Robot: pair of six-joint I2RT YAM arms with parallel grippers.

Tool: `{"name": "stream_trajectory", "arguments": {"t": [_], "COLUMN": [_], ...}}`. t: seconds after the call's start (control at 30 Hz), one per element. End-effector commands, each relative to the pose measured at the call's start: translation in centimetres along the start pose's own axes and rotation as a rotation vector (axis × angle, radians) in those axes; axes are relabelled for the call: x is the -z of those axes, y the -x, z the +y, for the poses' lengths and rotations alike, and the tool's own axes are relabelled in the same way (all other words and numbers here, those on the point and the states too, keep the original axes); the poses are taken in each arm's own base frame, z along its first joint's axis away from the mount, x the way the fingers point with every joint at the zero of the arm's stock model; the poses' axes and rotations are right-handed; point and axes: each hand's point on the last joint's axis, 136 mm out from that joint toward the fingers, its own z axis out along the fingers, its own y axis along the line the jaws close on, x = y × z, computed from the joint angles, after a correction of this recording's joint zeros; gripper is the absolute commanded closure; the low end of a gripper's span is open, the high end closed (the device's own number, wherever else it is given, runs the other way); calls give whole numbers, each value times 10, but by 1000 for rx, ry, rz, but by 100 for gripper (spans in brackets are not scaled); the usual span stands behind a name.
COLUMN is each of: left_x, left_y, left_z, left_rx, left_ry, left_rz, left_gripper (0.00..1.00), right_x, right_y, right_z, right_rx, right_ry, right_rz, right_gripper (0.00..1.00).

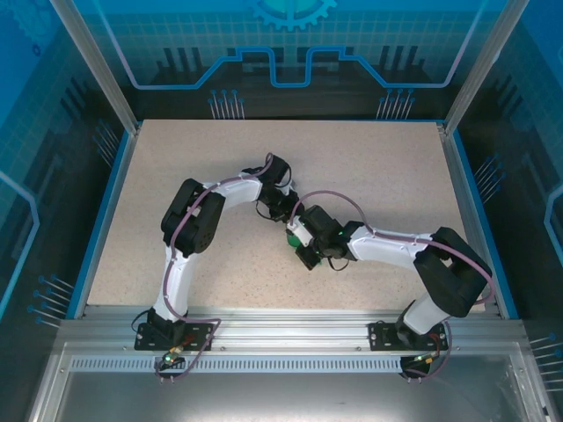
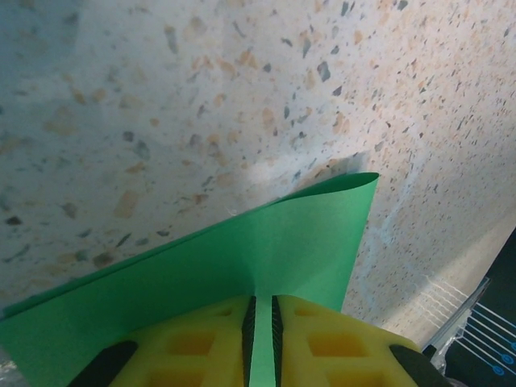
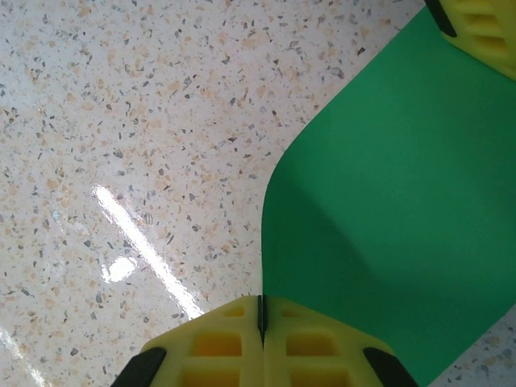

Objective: Fold a paper plane with a square sheet of paper (fold left side to right side)
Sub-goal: Third fold the triangle at the center of the table.

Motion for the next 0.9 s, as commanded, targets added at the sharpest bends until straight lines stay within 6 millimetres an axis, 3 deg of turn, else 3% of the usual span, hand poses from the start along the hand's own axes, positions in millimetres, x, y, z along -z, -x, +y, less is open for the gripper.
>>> {"name": "stream_trajectory", "arguments": {"t": [0.0,0.5,0.87], "left_x": [-19,-25,-27], "left_y": [-14,-17,-19], "left_z": [29,33,33], "left_rx": [22,13,8], "left_ry": [104,124,131], "left_rz": [60,70,73], "left_gripper": [82,83,84], "right_x": [4,-6,-11], "right_y": [8,-3,-8], "right_z": [-3,-37,-47], "right_rx": [-55,-210,-253], "right_ry": [32,-11,-21], "right_rz": [-4,54,70], "right_gripper": [96,96,96]}}
